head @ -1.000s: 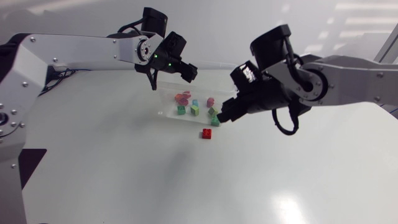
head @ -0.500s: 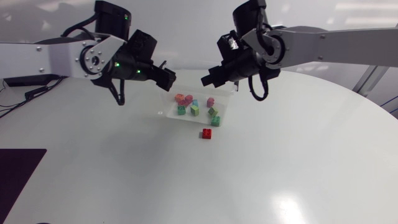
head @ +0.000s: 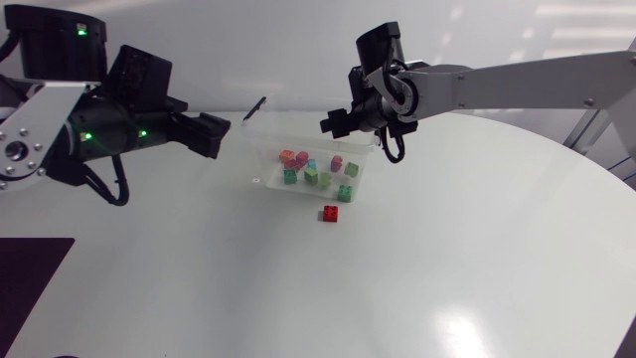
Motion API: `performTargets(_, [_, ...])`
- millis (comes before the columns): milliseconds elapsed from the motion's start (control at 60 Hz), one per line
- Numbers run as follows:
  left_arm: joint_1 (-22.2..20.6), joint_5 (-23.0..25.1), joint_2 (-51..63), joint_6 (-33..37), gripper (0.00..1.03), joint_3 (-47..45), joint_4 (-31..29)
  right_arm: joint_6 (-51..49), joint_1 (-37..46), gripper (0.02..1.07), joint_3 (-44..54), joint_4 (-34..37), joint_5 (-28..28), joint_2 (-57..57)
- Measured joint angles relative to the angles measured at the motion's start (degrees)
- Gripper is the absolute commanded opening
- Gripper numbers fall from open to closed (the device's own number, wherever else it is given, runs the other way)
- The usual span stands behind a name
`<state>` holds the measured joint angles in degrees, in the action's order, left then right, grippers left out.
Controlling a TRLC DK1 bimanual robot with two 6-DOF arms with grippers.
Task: Place the duplo bricks in the container
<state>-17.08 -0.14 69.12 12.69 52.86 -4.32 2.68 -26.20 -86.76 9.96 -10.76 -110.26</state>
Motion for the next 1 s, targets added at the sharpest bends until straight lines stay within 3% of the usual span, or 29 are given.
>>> performTargets(167, [1.9, -0.2, -4.5, -0.5, 0.99, -3.2, 0.0, 1.8, -3.2, 0.91, 5.7, -0.5, -1.2, 8.0])
performTargets(350, [2.4, -0.2, -10.0, -0.7, 0.99, -7.6, -0.5, 4.6, -9.4, 0.91, 9.5, 4.1, -3.1, 13.2])
performTargets(650, [2.9, -0.2, -15.5, -0.9, 0.99, -11.4, -3.3, 9.4, -11.1, 0.95, 16.9, 8.1, -4.0, 10.0])
performTargets(800, [3.1, -0.2, -16.7, -0.9, 0.99, -12.0, -3.6, 11.4, -11.3, 1.02, 17.6, 8.1, -3.9, 7.0])
performTargets(1000, [3.1, -0.2, -17.2, -0.9, 0.99, -12.9, -3.7, 14.3, -12.8, 1.02, 17.6, 8.1, -3.8, 1.6])
